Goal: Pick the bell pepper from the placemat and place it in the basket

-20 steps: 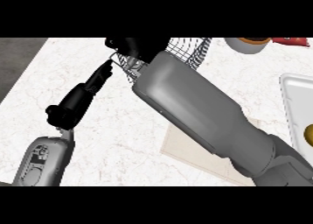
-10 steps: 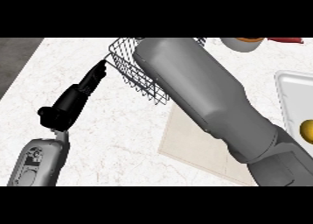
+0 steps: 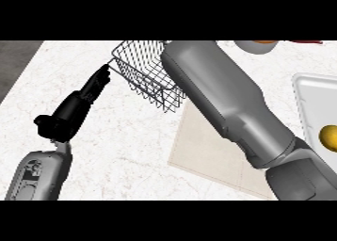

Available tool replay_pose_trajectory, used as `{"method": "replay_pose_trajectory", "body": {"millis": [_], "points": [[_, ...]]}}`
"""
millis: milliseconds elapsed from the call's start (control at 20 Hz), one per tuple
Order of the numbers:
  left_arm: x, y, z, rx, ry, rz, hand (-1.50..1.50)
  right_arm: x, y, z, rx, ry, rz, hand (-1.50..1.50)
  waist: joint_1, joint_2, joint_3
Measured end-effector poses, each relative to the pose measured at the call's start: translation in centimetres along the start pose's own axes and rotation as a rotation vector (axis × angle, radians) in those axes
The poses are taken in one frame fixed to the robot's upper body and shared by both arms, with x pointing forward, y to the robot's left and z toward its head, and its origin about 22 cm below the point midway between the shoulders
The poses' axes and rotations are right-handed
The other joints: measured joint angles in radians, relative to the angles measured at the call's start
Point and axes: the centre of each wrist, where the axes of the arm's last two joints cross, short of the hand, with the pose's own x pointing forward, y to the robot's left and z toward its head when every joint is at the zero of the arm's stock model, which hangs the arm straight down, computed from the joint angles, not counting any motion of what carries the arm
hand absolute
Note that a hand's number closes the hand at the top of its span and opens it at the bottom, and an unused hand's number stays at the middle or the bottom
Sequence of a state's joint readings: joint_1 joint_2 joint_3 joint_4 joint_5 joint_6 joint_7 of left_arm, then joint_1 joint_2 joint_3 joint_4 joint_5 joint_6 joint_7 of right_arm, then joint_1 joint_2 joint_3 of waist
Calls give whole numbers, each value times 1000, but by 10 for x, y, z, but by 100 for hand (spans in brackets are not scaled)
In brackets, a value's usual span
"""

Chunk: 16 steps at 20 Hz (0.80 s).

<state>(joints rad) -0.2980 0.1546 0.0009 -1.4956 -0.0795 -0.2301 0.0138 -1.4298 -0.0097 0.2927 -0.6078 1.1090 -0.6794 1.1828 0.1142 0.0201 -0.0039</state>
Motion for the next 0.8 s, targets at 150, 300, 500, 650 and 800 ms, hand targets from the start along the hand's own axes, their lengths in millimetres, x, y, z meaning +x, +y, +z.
{"method": "replay_pose_trajectory", "body": {"millis": [150, 300, 500, 650, 800], "points": [[0, -1, 2, 5, 4, -5, 0, -13, 11, 0, -19, -11, 2, 150, -8, -2, 1], [-3, 1, 6, 14, 7, -6, 0, -24, 19, 1, -41, -19, 15, 150, -17, -3, 1], [-1, 2, 7, 19, 11, -3, 0, -39, 30, 2, -73, -35, 37, 150, -27, -5, 1], [-2, 5, 10, 27, 17, -4, 0, -46, 33, -1, -109, -37, 2, -150, -38, -7, 2], [-1, 10, 9, 35, 13, -9, 0, -54, 37, -3, -129, -26, -22, -150, -42, -6, 2]]}}
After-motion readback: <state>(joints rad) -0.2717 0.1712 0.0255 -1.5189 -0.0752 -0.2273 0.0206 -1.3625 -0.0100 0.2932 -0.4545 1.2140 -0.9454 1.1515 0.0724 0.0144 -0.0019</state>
